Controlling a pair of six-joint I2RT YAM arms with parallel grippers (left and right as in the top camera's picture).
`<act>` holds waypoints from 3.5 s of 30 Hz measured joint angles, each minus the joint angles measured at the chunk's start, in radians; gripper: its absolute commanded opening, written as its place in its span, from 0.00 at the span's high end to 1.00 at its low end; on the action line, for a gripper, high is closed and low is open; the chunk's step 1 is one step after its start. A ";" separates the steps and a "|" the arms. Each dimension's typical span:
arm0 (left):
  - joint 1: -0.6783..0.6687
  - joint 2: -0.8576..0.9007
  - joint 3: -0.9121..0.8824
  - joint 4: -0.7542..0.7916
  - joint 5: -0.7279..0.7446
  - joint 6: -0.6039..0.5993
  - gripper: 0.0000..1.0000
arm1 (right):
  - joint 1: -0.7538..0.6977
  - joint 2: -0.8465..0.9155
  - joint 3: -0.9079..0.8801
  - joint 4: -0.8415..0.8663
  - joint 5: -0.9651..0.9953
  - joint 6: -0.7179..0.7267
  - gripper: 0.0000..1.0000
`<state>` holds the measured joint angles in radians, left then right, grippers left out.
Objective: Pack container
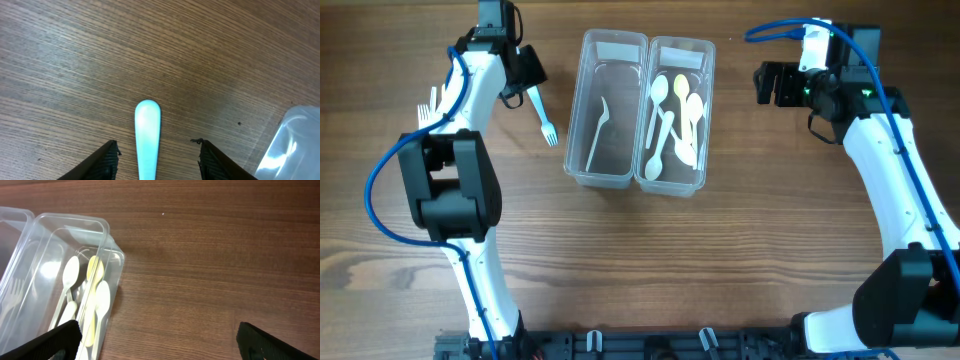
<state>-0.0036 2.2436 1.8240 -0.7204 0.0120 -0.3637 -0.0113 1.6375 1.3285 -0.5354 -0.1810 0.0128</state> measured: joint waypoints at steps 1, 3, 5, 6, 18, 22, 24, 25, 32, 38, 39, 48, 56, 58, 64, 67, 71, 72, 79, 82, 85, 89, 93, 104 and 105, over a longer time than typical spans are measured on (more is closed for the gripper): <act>0.000 0.000 0.000 0.000 -0.006 -0.010 0.48 | 0.000 0.000 0.000 0.000 0.000 0.000 0.00; 0.000 0.000 0.000 0.000 -0.012 -0.017 0.48 | 0.000 0.000 0.000 0.000 0.000 0.000 0.00; 0.000 0.005 0.000 0.000 -0.014 -0.017 0.48 | 0.000 0.000 0.000 0.000 0.000 0.000 0.00; 0.000 0.012 0.000 0.000 -0.014 -0.017 0.48 | 0.000 0.000 0.000 0.000 0.000 0.000 0.00; 0.000 0.093 0.001 0.000 -0.022 -0.024 0.49 | 0.000 0.000 0.000 0.000 0.000 0.000 0.00; 0.000 0.096 0.007 -0.019 -0.024 -0.023 0.71 | 0.000 0.000 0.000 0.000 0.000 0.000 0.00; 0.000 0.099 0.011 -0.039 -0.024 -0.027 0.85 | 0.000 0.000 0.000 0.000 0.000 0.000 0.00; 0.001 0.100 0.013 -0.046 -0.023 -0.027 0.86 | 0.000 0.000 0.000 0.000 0.000 0.000 0.00; 0.004 0.095 0.031 -0.064 -0.003 -0.035 0.92 | 0.000 0.000 0.000 -0.001 0.000 0.000 0.00; 0.004 0.085 0.038 -0.095 -0.010 -0.006 0.92 | 0.000 0.000 0.000 0.000 0.000 0.000 0.00; 0.004 0.082 0.036 -0.096 -0.015 -0.004 0.94 | 0.000 0.000 0.000 -0.001 0.000 0.000 0.00; -0.001 0.071 0.034 -0.110 -0.023 0.007 0.96 | 0.000 0.000 0.000 0.000 0.000 0.000 0.00; -0.001 -0.073 0.033 -0.115 -0.030 0.007 0.96 | 0.000 0.000 0.000 0.000 0.000 0.000 0.00; -0.003 -0.088 0.033 -0.132 -0.030 0.007 0.96 | 0.000 0.000 0.000 0.000 0.000 0.000 0.00; -0.022 -0.117 0.032 -0.135 -0.030 0.026 0.56 | 0.000 0.000 0.000 0.000 0.000 0.000 0.00; -0.031 -0.157 0.032 -0.127 -0.029 0.035 0.40 | 0.000 0.000 0.000 0.000 0.000 0.000 0.00; -0.045 -0.161 0.032 -0.095 -0.029 0.036 0.41 | 0.000 0.000 0.000 0.000 0.000 0.000 0.00; -0.050 -0.157 0.032 -0.082 -0.029 0.037 0.42 | 0.000 0.000 0.000 0.000 0.000 0.000 0.00; -0.089 0.001 0.032 -0.015 -0.018 -0.019 0.49 | 0.000 0.000 0.000 0.000 0.000 0.000 0.00; -0.089 0.057 0.032 -0.022 -0.006 -0.042 0.51 | 0.000 0.000 0.000 0.000 0.000 0.000 0.00; -0.089 0.090 0.032 -0.036 -0.002 -0.050 0.61 | 0.000 0.000 0.000 0.000 0.000 0.000 0.00; -0.089 0.094 0.032 -0.059 -0.002 -0.067 0.66 | 0.000 0.000 0.000 0.000 0.000 0.000 0.00; -0.089 0.094 0.032 -0.103 -0.003 -0.095 0.66 | 0.000 0.000 0.000 0.000 0.000 0.000 0.00; -0.089 0.094 0.032 -0.134 -0.004 -0.110 0.62 | 0.000 0.000 0.000 0.000 0.000 0.000 0.00; -0.089 0.094 0.032 -0.129 -0.007 -0.110 0.60 | 0.000 0.000 0.000 0.000 0.000 0.000 0.00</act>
<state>-0.0921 2.3379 1.8561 -0.8497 0.0048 -0.4740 -0.0113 1.6375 1.3285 -0.5358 -0.1810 0.0128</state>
